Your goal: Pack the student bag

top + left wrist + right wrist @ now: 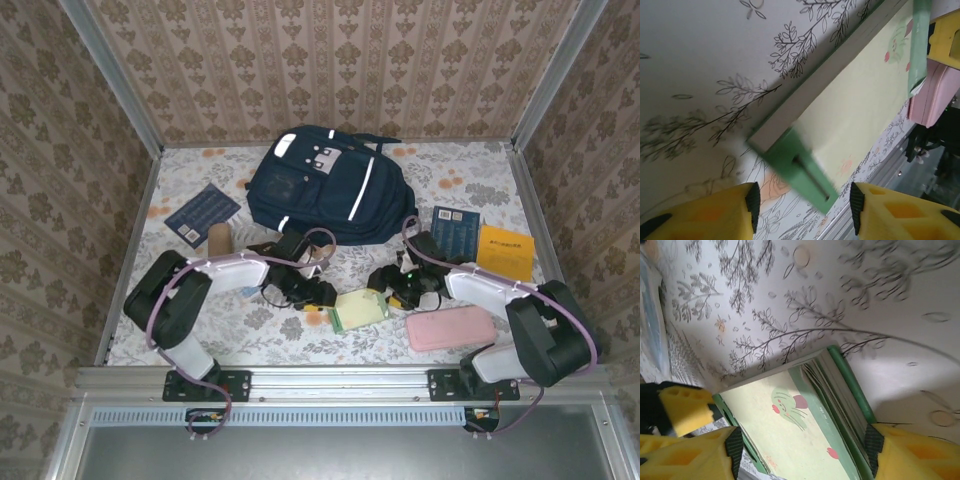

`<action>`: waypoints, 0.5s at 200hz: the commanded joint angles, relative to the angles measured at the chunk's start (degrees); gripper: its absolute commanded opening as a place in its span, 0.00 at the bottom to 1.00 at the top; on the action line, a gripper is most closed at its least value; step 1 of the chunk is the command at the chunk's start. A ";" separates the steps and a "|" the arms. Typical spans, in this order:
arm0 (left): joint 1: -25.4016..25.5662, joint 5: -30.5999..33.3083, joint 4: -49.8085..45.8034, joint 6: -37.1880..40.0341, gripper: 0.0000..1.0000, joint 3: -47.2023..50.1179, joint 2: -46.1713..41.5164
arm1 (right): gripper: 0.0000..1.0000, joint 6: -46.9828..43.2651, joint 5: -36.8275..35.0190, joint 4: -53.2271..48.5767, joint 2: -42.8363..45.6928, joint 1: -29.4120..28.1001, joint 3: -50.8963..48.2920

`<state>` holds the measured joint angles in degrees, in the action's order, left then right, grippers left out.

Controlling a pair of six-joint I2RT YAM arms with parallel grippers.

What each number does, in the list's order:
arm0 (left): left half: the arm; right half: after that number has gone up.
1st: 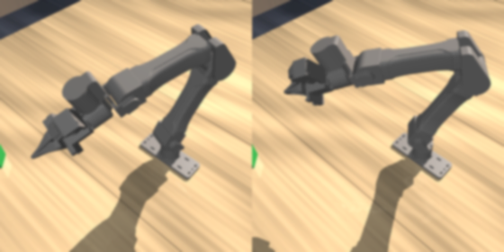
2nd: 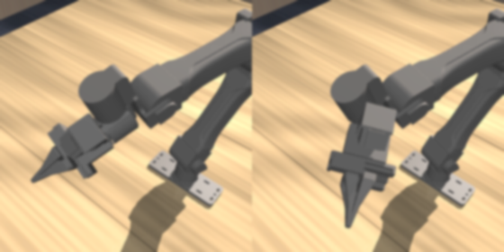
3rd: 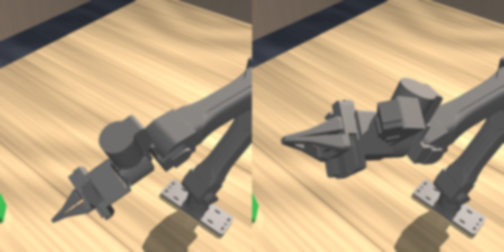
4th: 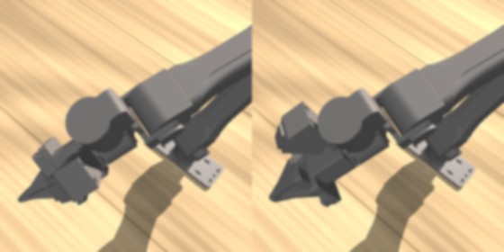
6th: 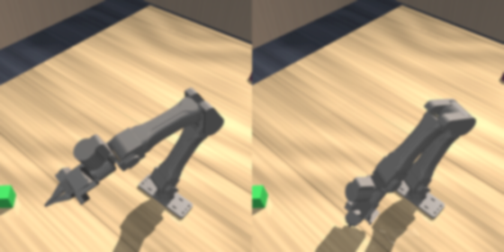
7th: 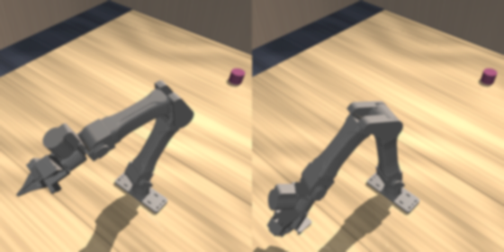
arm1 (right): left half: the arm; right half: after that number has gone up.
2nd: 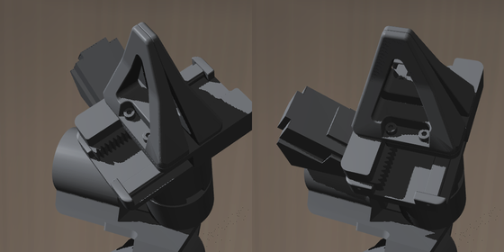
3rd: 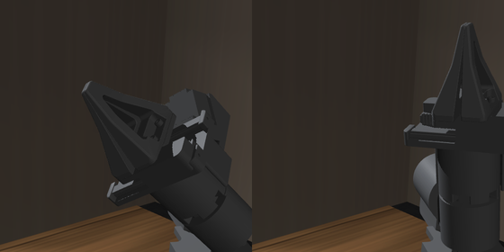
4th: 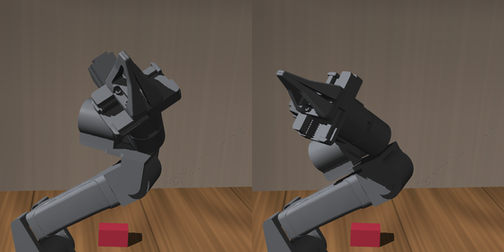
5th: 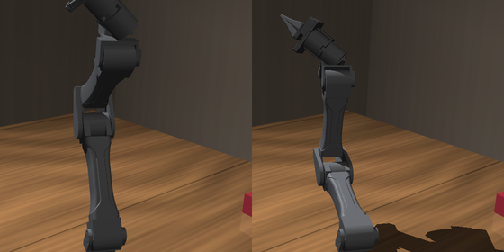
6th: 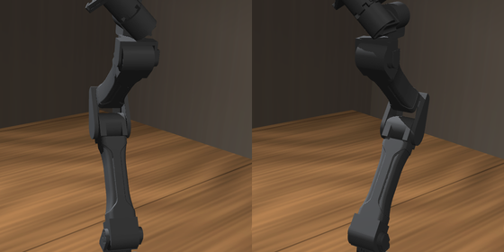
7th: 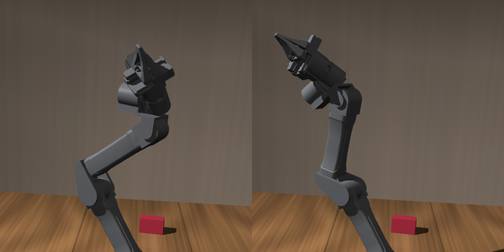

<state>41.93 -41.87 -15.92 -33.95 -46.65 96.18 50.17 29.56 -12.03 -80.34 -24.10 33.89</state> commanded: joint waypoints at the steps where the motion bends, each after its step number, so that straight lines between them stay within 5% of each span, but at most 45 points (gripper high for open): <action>1: 0.26 -6.48 4.14 -2.11 0.49 -1.57 3.52 | 0.64 0.95 4.66 3.74 -2.63 -1.79 -0.50; 100: -0.14 -4.36 0.61 -0.73 0.46 -2.23 2.84 | 0.35 -1.67 4.39 -2.72 3.24 -2.97 1.41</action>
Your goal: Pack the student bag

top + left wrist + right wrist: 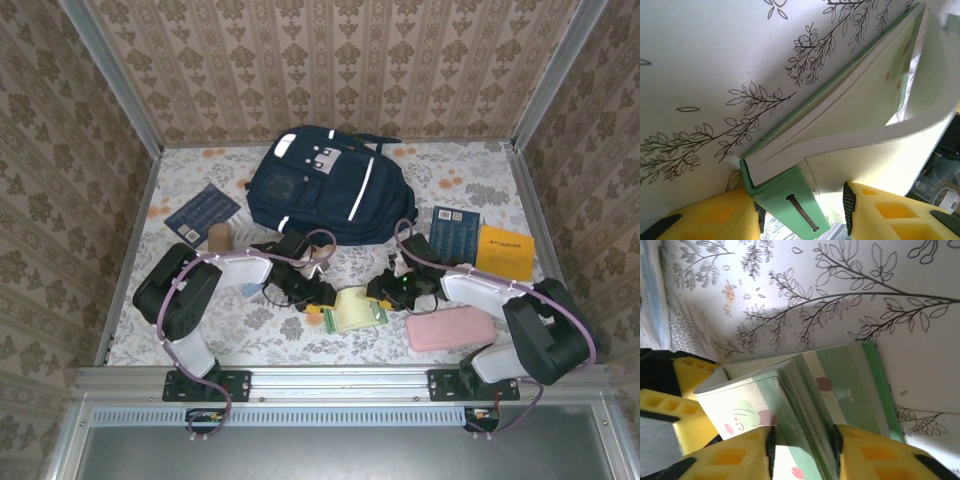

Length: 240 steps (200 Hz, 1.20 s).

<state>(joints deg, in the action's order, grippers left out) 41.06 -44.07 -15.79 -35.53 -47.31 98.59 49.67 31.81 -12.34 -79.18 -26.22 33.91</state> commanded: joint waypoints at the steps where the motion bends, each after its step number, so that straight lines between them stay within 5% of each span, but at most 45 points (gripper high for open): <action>1: 0.76 -2.07 0.40 0.87 0.46 -1.56 0.36 | 0.35 -1.25 2.04 -2.64 2.13 -0.85 1.40; 79: 0.77 0.94 -3.81 2.92 0.46 -1.12 -1.82 | 0.29 -2.48 -0.34 -5.80 6.51 -0.85 1.51; 140: 1.06 1.19 -3.83 3.10 0.45 -1.47 -1.37 | 0.37 3.03 6.42 2.92 10.84 -0.85 -2.42; 213: 1.14 1.31 -3.45 2.62 0.45 -1.11 -1.71 | 0.43 3.94 8.11 12.26 2.29 -0.94 -5.95; 240: 0.77 2.00 -4.59 2.87 0.45 -1.11 -2.52 | 0.33 3.06 6.77 11.86 -0.10 -0.94 -5.45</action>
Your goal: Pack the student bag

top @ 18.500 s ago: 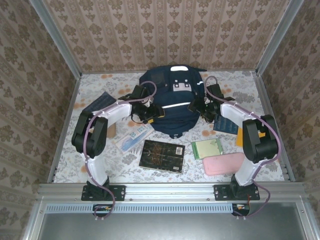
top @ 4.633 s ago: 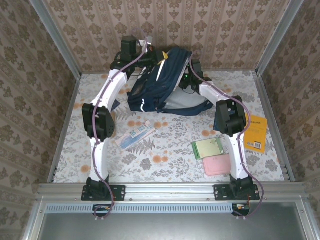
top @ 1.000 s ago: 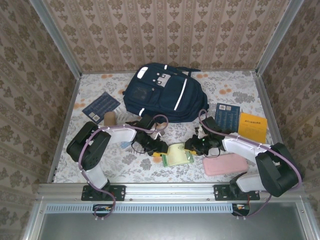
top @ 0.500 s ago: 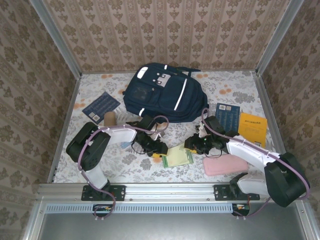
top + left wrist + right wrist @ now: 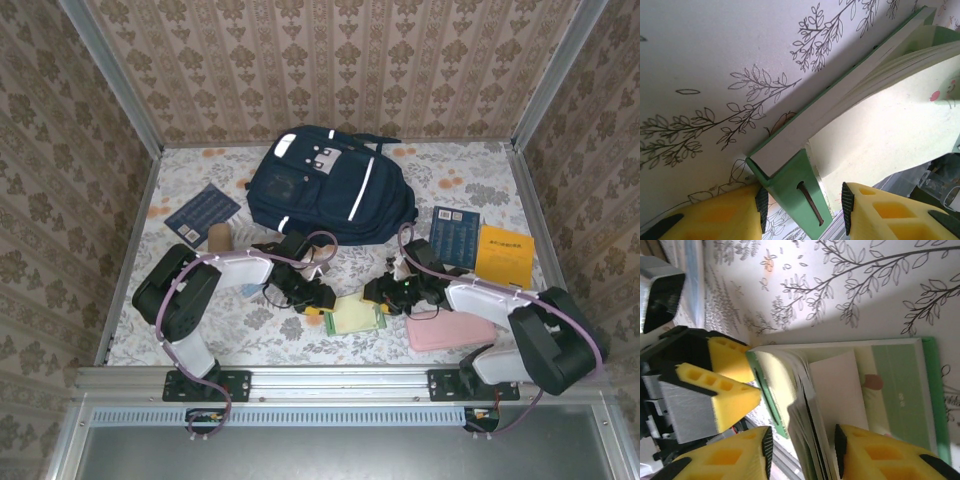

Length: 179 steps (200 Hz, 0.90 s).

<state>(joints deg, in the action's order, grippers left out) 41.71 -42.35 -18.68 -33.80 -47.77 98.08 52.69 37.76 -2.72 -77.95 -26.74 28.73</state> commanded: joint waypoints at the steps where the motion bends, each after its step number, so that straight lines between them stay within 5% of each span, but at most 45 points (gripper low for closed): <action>1: 0.03 0.30 -1.84 1.17 0.45 -0.66 -2.15 | 0.32 -0.04 0.70 2.04 -1.32 -0.42 -0.22; 47: -5.29 3.14 -4.66 -0.59 0.58 3.14 -10.36 | 0.08 -1.48 -1.75 -5.59 2.79 -0.33 2.87; 179: -7.92 -9.98 28.36 -22.24 0.62 10.65 -1.79 | 0.06 16.20 5.62 11.77 5.66 1.94 1.98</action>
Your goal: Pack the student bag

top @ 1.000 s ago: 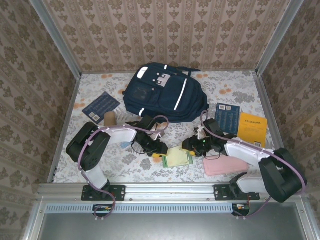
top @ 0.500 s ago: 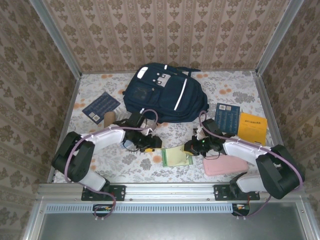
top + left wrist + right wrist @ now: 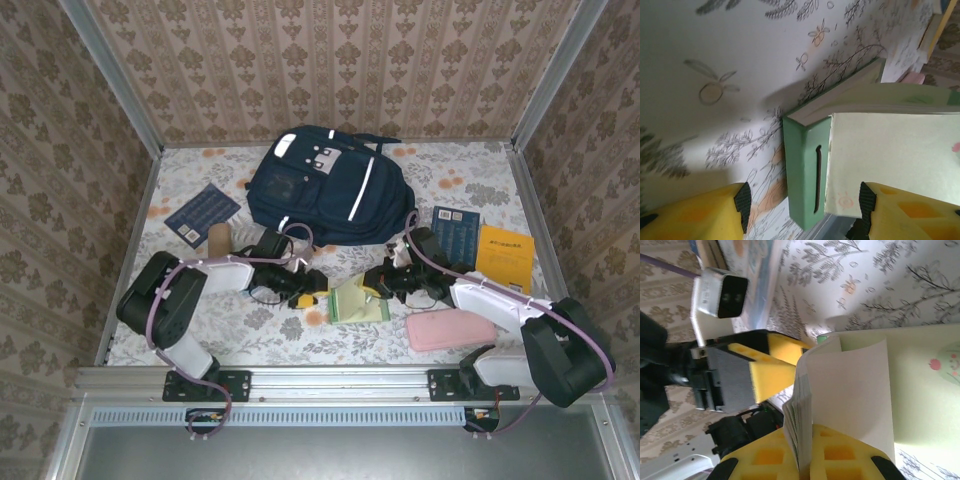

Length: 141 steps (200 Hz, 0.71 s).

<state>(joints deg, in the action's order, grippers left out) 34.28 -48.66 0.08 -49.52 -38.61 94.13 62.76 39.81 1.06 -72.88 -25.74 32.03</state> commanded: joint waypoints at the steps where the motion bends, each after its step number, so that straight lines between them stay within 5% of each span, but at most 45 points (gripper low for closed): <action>1: -0.47 -3.69 9.78 -6.63 0.62 1.60 2.23 | 0.06 6.26 3.59 8.21 0.61 0.99 -1.38; 52: -1.23 -4.51 18.91 -13.36 0.63 3.10 4.08 | 0.06 9.68 4.22 11.32 2.31 2.22 -1.49; 87: -1.15 -5.29 34.72 -23.39 0.61 5.40 6.46 | 0.05 10.95 3.87 13.69 1.91 2.53 -2.60; 141: -1.20 -5.72 59.56 -37.77 0.44 8.96 12.62 | 0.05 11.92 3.01 15.68 1.60 3.80 -5.24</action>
<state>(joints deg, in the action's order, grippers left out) 33.23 -54.13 42.48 -77.78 -31.20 104.05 73.56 41.28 14.00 -72.01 -22.63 27.62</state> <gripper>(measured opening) 0.482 0.095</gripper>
